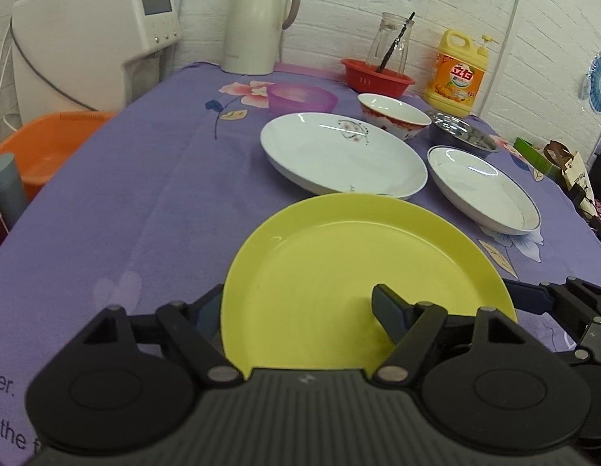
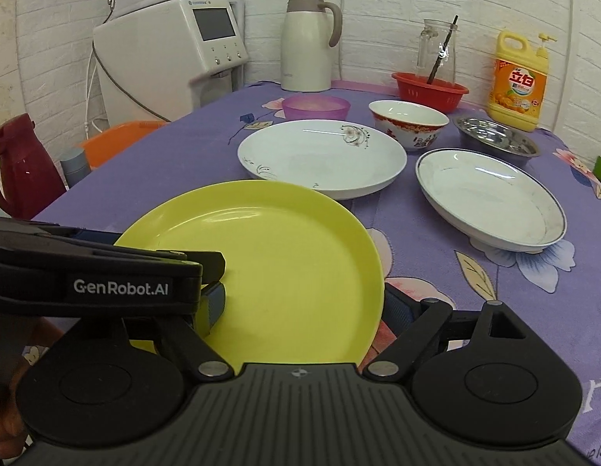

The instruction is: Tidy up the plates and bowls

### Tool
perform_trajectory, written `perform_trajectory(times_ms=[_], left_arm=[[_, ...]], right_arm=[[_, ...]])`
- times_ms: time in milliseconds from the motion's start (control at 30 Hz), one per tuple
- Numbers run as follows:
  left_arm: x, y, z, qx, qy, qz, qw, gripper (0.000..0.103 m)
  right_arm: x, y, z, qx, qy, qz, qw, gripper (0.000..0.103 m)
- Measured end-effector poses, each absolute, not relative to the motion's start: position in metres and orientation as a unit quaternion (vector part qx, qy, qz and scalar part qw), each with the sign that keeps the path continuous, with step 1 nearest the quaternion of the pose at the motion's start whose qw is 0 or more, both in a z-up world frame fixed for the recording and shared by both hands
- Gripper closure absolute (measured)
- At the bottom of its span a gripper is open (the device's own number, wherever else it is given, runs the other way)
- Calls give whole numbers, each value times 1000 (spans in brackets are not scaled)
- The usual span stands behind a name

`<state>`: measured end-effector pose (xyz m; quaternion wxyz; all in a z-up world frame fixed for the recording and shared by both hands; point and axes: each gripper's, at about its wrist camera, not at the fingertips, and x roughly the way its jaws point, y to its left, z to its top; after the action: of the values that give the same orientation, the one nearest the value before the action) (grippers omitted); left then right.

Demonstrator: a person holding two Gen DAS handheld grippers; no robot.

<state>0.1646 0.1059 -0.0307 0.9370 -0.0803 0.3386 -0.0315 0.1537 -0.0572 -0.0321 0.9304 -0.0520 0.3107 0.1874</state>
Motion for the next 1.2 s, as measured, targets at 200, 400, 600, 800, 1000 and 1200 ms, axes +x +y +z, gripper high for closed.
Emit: perform_trajectory(times_ms=[200,400,600,800,1000,1200], left_arm=[[170,93,-44,-56,338,-41,938,22],[176,115,-32,-94,330,-62,937,16],[218,149,-6,-118,313,-35,942,9],[267,168,5,-120,312,-7,942,9],[298,178,3,-111,325,-3,939,9],[313,193,-8,-116,335,-3,935,9]], right_arm=[[160,-69,-44,-49,333,172,926,0],[166,-80,-42,-9,344,208,916,0],[197,-111,-12,20,312,186,932,0],[262,-95,4,-7,287,215,934,0],[325,-71,-6,-29,307,219,926,0],[352,-55,-26,-49,345,223,910,0]])
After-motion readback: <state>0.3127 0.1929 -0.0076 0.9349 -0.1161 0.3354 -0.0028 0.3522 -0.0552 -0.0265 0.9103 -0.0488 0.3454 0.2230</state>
